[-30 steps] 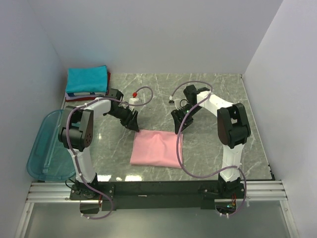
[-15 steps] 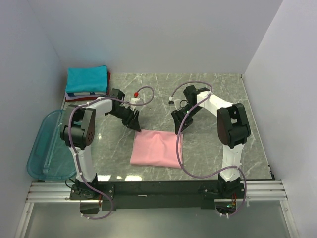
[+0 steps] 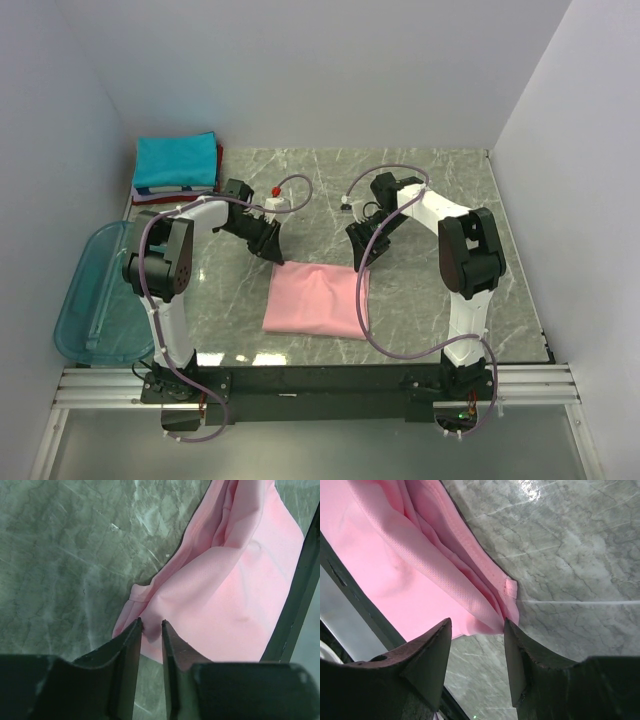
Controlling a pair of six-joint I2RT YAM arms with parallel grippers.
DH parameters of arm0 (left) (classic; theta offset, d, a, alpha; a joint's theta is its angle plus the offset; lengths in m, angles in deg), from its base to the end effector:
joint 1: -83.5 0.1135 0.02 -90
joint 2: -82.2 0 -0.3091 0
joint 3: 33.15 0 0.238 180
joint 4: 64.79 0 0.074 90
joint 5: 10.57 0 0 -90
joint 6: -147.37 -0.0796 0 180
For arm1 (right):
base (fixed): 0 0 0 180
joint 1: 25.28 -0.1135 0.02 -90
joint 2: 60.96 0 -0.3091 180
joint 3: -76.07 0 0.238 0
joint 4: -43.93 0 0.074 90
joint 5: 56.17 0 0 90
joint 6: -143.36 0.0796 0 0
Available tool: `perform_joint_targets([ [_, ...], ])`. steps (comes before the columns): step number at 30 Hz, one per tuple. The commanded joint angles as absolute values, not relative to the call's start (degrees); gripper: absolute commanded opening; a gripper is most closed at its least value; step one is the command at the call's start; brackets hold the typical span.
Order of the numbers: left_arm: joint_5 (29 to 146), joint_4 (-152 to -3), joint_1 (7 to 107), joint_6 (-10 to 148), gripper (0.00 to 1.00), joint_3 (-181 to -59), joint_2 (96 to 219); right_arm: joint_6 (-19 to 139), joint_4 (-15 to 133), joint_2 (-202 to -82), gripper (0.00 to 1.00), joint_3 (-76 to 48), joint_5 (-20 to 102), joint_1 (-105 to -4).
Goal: Fold and stack the t-shirts
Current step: Fold the tshirt
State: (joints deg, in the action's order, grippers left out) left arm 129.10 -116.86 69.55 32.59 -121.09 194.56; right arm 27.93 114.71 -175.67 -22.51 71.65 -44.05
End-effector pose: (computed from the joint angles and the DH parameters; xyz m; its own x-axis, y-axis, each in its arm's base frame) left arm 0.3577 -0.1514 0.1789 -0.7189 0.4581 -0.5228 0.6941 0.4330 -0.5751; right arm 0.3490 0.1702 0.1915 -0.7313 -0.6068 -0.3116 -0.6638 0.5279 0.5298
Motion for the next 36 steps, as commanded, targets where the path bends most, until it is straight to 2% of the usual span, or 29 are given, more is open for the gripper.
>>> perform_joint_targets([
  [1,130.8,-117.4,69.4,31.6,0.25,-122.4,193.8,27.3,114.5,-176.5,0.52,-22.2,70.8,-44.1],
  [4,130.9,-117.7,69.4,31.5,0.16,-122.5,193.6,27.4,114.4,-176.6,0.4,-22.4,70.7,-44.2],
  [5,131.0,-117.8,69.4,31.4,0.13,-122.5,193.4,27.5,114.5,-176.3,0.32,-22.5,70.8,-44.2],
  [7,130.7,-117.5,69.4,31.6,0.05,-122.4,192.8,27.5,114.5,-175.5,0.23,-22.5,70.7,-44.3],
  [10,129.6,-117.8,69.4,31.1,0.01,-122.3,191.8,27.4,114.6,-174.6,0.09,-22.6,70.0,-44.1],
  [11,129.3,-117.8,69.4,31.1,0.01,-122.1,191.2,27.3,114.6,-174.4,0.0,-22.6,69.5,-44.1],
  [22,123.9,-115.1,72.2,30.3,0.0,-121.3,188.2,25.7,115.2,-172.5,0.0,-22.4,66.4,-42.0],
  [36,118.4,-106.8,72.5,35.7,0.01,-126.6,196.0,28.7,106.6,-178.1,0.0,-26.3,58.4,-40.2],
])
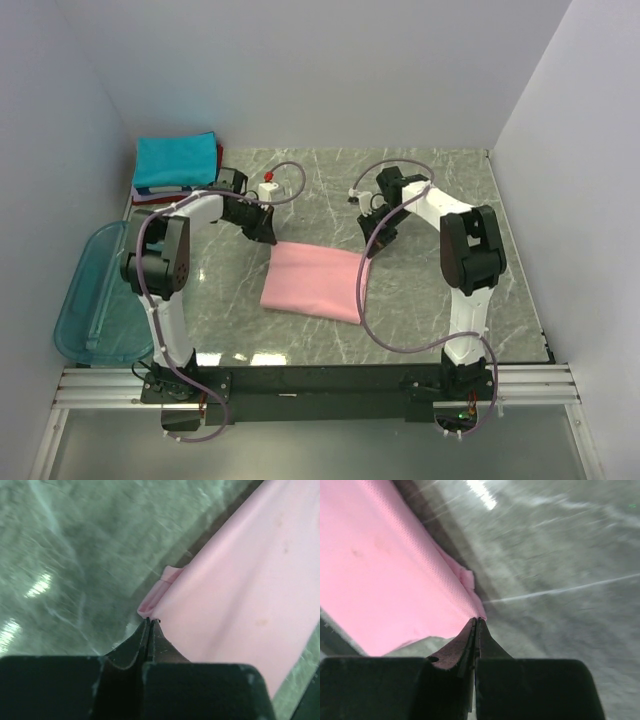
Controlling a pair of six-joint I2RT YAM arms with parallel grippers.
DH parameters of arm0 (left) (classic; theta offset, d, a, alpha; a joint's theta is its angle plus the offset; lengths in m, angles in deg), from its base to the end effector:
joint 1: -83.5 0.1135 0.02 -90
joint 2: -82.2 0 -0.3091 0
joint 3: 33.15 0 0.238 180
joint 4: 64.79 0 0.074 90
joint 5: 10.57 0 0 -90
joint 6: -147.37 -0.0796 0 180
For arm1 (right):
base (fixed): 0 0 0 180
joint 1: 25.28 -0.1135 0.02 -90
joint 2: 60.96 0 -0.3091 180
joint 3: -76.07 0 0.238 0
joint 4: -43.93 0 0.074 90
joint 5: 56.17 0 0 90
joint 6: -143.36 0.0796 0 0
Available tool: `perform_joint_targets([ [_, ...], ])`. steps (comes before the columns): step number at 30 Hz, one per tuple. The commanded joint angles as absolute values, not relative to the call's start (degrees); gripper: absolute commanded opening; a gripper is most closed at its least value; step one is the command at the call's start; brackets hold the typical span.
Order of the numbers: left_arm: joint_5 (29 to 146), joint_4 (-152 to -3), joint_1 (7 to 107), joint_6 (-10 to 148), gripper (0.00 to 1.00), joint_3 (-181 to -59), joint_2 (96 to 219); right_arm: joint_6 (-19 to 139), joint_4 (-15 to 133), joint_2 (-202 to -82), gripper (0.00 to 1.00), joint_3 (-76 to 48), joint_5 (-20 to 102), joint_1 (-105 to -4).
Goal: Fold and stack the t-shirts
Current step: Fold the tshirt
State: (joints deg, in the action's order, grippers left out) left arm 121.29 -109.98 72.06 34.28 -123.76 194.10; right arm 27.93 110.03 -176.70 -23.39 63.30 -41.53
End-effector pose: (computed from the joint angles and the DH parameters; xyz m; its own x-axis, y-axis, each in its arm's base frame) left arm 0.3916 -0.1334 0.1917 -0.6664 0.4329 -0.6071 0.7284 0.5516 -0.4064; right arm 0.3747 0.1500 0.1832 -0.7279 -0.6016 -0.3291 -0.6852 0.6193 0.3834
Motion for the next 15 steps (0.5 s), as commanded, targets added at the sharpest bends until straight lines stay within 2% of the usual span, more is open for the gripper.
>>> perform_joint_targets([
  [1,118.2,-106.6,72.5,36.4,0.01,-127.1,197.1,28.9,106.1,-179.0,0.0,-26.9,57.7,-40.1],
  [5,117.0,-104.8,72.7,38.4,0.01,-130.2,199.3,30.2,102.4,-180.5,0.0,-31.1,53.1,-39.9],
  [7,116.4,-104.4,73.0,39.2,0.15,-131.8,199.5,31.0,102.5,-181.4,0.04,-33.1,51.2,-39.8],
  [8,116.6,-104.2,73.8,39.8,0.23,-132.5,199.3,31.4,103.3,-181.6,0.12,-35.4,50.7,-39.8],
  [9,117.9,-103.2,74.6,40.7,0.38,-132.8,198.8,32.6,103.7,-181.0,0.26,-36.3,50.4,-39.6],
  [10,119.4,-102.3,75.4,43.4,0.45,-132.7,198.0,33.5,103.9,-180.1,0.47,-36.7,50.7,-39.3],
  [12,123.4,-100.5,76.9,46.5,0.6,-131.6,193.6,36.8,103.3,-175.9,0.63,-36.5,53.8,-38.7],
  [13,125.4,-99.8,77.0,49.8,0.61,-129.4,189.6,38.1,103.0,-174.2,0.69,-36.3,56.0,-38.5],
  [15,129.2,-96.0,76.8,55.2,0.66,-125.5,185.4,43.0,102.2,-169.4,0.69,-34.3,60.8,-38.4],
])
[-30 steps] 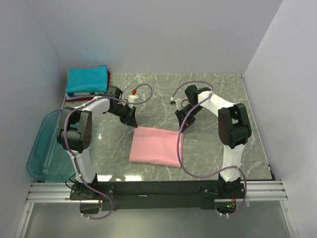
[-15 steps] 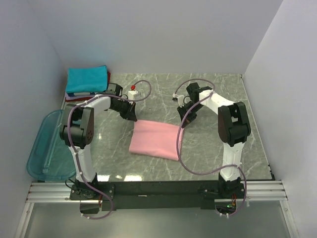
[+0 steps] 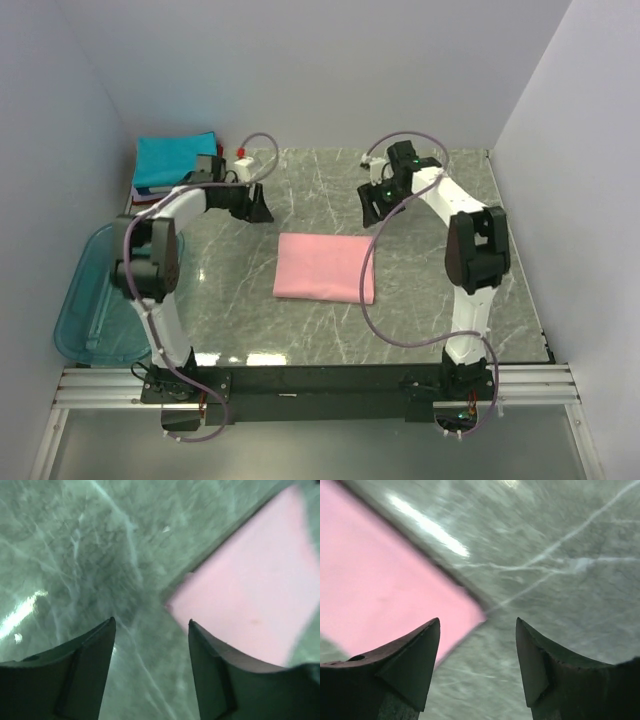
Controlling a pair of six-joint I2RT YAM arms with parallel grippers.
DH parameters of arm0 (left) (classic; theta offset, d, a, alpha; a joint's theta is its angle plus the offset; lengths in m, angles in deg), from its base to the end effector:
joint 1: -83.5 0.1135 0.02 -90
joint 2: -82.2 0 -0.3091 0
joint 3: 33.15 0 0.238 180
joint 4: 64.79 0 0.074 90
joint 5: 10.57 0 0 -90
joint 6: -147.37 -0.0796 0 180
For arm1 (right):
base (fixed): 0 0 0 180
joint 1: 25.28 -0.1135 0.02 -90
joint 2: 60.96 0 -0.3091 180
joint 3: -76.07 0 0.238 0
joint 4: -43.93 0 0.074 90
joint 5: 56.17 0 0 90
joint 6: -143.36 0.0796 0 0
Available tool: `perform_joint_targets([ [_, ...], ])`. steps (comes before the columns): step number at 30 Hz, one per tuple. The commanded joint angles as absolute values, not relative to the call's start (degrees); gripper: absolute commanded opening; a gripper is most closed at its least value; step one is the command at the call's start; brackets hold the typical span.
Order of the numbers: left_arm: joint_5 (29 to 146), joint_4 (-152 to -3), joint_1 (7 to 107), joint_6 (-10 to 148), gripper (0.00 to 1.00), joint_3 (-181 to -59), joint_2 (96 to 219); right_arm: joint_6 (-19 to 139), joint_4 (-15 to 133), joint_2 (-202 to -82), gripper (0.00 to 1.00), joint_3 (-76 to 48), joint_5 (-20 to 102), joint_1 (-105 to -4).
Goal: Fold and stack the t-shirts
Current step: Fold the tshirt
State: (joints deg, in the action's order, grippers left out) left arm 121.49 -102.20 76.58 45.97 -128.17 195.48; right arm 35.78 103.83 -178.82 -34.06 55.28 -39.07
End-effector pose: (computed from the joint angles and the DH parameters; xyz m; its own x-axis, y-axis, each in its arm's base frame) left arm 0.4336 -0.1063 0.2129 -0.7118 0.2342 -0.6622 0.6174 0.6582 -0.4308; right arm 0.4365 0.1371 0.2178 -0.7483 -0.4731 -0.4650 -0.6116 0.7635 0.2074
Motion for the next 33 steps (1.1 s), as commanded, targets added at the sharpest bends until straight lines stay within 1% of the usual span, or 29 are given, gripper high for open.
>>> perform_joint_targets([
  [1,131.8,-89.7,76.6,64.0,0.69,-120.7,181.8,45.0,101.4,-168.0,0.69,-31.6,66.8,-38.3],
  [2,132.6,-85.9,75.6,68.3,0.72,-118.6,180.7,47.5,98.7,-166.8,0.69,-29.8,69.8,-38.4],
  [3,133.6,-83.2,75.1,72.4,0.81,-116.9,179.9,52.4,97.1,-165.0,0.7,-27.9,73.5,-38.6],
  [4,136.8,-76.3,74.4,80.2,0.93,-113.9,179.7,55.5,95.1,-164.4,0.73,-26.0,79.0,-38.7],
  [5,136.9,-72.7,72.8,84.6,0.99,-112.3,179.8,58.0,90.8,-164.1,0.76,-22.2,82.1,-38.9],
  [6,136.8,-69.8,71.8,88.5,0.99,-110.9,180.1,63.1,88.5,-164.1,0.76,-20.4,84.6,-39.0],
  [7,137.1,-66.1,71.0,94.3,0.99,-108.2,181.0,65.2,86.1,-164.6,0.77,-18.7,86.7,-39.1],
  [8,136.4,-60.0,69.7,96.7,0.99,-107.1,181.5,67.1,82.0,-164.9,0.78,-16.3,89.1,-39.2],
  [11,135.5,-50.1,68.0,105.2,0.99,-105.5,186.3,73.0,76.6,-168.2,0.79,-13.9,90.7,-39.4],
  [14,134.9,-45.1,67.3,110.9,0.99,-106.5,192.4,75.4,71.8,-172.9,0.79,-13.9,89.9,-39.3],
  [19,131.9,-48.9,68.3,109.6,0.99,-110.3,201.8,74.1,72.4,-181.3,0.8,-15.8,84.6,-37.6],
  [22,130.8,-53.6,70.5,106.5,0.99,-112.4,204.0,73.1,73.5,-183.9,0.8,-18.2,81.7,-35.5],
  [24,131.2,-55.8,71.9,104.7,0.99,-112.6,202.5,71.6,75.7,-183.0,0.8,-20.4,81.4,-34.5],
  [25,132.4,-56.8,72.3,103.4,0.99,-111.3,199.0,71.0,76.7,-181.6,0.8,-20.8,81.9,-34.4],
  [26,132.9,-57.8,72.7,102.5,0.99,-110.4,196.7,70.9,77.3,-179.9,0.8,-20.3,82.7,-34.4],
  [27,133.0,-59.2,72.7,100.8,0.99,-109.5,193.9,72.2,76.7,-175.3,0.8,-19.0,83.6,-34.4],
  [28,134.3,-60.0,72.6,101.0,0.99,-106.8,188.6,73.8,75.4,-172.5,0.81,-15.2,86.1,-34.6],
  [29,135.0,-59.9,72.3,101.4,0.99,-105.0,186.0,77.9,72.4,-167.5,0.81,-12.7,87.6,-34.8],
  [30,135.5,-60.1,72.0,101.7,1.0,-103.3,183.7,80.0,70.8,-165.2,0.82,-10.2,88.7,-35.8],
  [31,135.9,-60.1,71.6,102.9,1.0,-99.6,180.0,81.8,69.0,-163.3,0.83,-4.9,89.8,-36.6],
  [32,137.3,-57.7,70.5,104.1,0.99,-97.5,178.4,84.5,65.3,-161.3,0.84,-2.3,90.3,-37.5],
  [33,137.8,-56.6,69.8,106.3,0.99,-93.5,176.2,85.9,63.1,-158.0,0.87,0.4,90.3,-39.9],
])
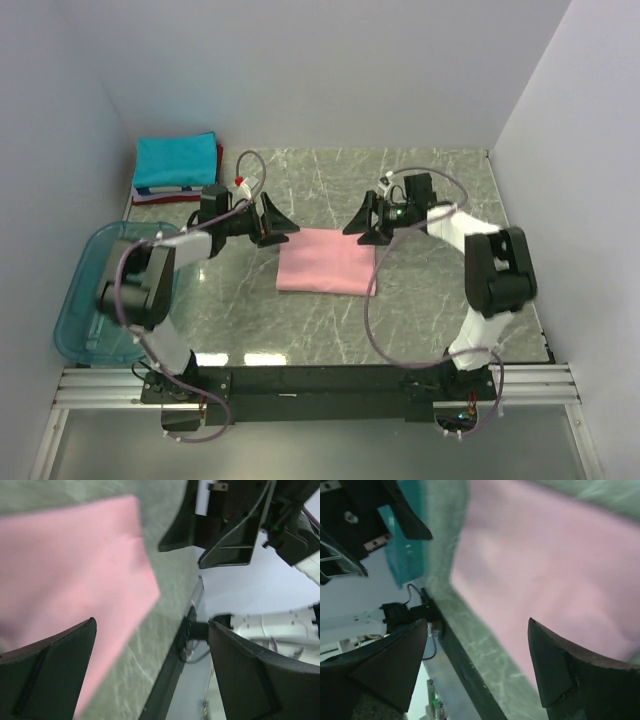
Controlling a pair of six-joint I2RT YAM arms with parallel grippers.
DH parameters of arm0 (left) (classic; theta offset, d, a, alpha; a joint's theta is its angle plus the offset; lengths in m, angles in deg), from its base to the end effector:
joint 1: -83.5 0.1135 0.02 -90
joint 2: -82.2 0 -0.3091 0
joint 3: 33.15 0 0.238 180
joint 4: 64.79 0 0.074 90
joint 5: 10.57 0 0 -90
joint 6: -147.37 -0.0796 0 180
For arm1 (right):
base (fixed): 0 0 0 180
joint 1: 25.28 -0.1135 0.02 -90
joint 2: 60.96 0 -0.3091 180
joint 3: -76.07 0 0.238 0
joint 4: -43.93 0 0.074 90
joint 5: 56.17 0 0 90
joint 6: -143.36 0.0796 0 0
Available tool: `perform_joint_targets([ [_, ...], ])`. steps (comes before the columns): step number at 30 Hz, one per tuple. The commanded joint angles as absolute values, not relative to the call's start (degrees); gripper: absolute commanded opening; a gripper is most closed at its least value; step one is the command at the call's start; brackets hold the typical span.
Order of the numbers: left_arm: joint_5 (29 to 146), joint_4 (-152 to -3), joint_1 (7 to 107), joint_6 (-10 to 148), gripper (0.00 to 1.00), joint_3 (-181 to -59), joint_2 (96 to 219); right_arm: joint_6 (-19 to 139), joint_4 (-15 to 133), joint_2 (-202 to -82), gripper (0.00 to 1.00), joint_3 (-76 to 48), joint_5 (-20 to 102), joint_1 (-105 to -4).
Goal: Fold and stack the t-shirts
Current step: Fold the tshirt
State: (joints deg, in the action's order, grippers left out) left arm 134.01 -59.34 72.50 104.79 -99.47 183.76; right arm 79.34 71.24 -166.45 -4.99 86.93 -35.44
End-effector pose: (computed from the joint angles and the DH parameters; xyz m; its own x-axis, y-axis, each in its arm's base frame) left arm 0.3612 -0.1363 0.2193 -0.9226 -0.2554 -0.2891 0.1855 0.3634 -0.9130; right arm 0.3772 0.1323 0.2173 -0.9547 0.0961 -0.2816 -0.1948 0.5134 0.8357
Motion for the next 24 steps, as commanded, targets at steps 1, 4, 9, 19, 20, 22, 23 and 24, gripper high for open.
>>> perform_joint_targets([
  [1,138.1,-55.2,68.9,107.5,0.99,-91.6,175.4,87.1,61.0,-156.9,0.88,4.7,90.4,-41.0],
  [4,138.7,-49.3,63.4,111.5,0.99,-86.3,174.6,90.7,54.8,-156.1,0.9,9.4,91.5,-45.5],
  [9,136.7,-50.8,62.3,108.9,0.99,-87.6,183.1,86.3,57.4,-165.0,0.89,9.4,91.8,-46.2],
  [19,138.6,-60.8,70.1,96.3,0.99,-90.5,183.6,70.4,72.0,-168.0,0.86,6.9,89.1,-36.7],
  [20,139.4,-60.7,69.6,95.5,0.99,-89.9,181.6,71.4,71.2,-166.2,0.86,7.3,90.2,-36.9],
  [22,140.2,-61.0,67.4,94.7,0.99,-88.3,175.7,75.2,67.9,-161.5,0.86,9.4,93.8,-37.6],
  [23,140.6,-60.8,66.3,95.1,0.99,-87.8,174.2,76.3,67.1,-160.3,0.86,10.0,94.6,-38.3],
  [24,140.7,-60.1,65.2,95.9,0.99,-87.0,172.0,77.3,65.9,-159.4,0.86,11.3,95.4,-39.9],
])
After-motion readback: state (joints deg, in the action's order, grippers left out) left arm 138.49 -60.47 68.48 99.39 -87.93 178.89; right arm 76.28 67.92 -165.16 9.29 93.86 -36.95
